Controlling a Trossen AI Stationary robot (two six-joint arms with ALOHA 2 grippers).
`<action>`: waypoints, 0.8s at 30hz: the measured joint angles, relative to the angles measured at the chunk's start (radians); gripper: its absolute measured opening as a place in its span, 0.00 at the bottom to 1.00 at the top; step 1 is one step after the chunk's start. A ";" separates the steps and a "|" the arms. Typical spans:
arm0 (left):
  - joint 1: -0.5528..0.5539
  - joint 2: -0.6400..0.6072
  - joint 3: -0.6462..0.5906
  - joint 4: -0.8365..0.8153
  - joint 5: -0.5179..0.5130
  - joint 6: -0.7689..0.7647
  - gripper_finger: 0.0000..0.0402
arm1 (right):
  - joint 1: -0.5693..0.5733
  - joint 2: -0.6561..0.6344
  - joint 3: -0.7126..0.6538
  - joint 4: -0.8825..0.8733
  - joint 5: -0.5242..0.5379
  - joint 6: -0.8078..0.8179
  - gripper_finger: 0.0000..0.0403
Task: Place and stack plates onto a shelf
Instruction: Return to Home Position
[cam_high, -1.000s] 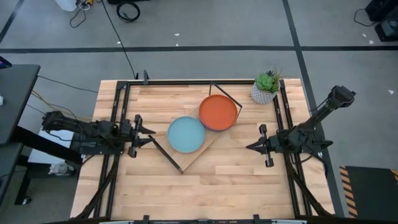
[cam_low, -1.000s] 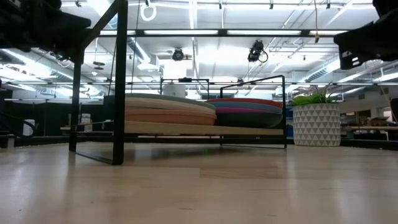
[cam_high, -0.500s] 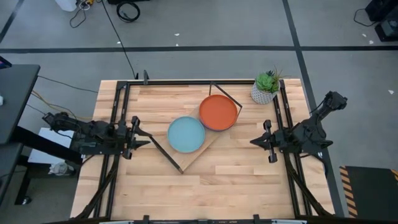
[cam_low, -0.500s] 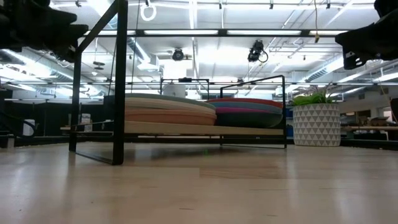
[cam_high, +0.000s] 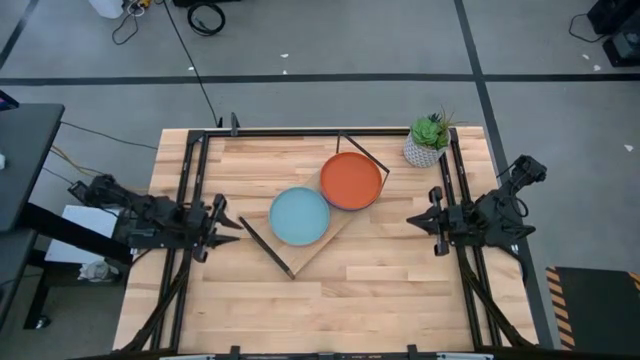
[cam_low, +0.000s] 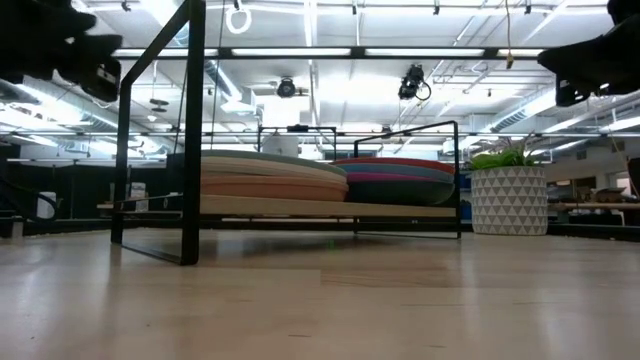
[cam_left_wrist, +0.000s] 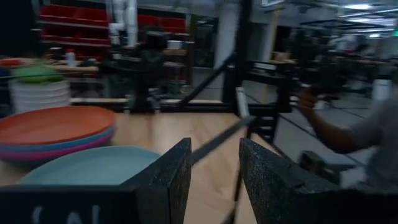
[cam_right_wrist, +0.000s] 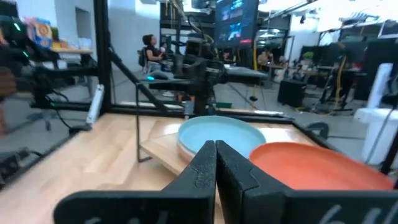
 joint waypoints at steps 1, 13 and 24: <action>-0.012 0.000 0.000 0.004 0.010 0.003 0.35 | 0.000 0.001 0.000 0.000 0.005 -0.022 0.03; -0.084 0.002 0.000 -0.017 0.038 0.135 0.35 | -0.001 0.002 0.000 0.282 0.146 -0.237 0.03; -0.083 0.002 0.000 -0.001 -0.030 0.132 0.35 | -0.112 0.002 0.000 0.258 -0.029 -0.125 0.04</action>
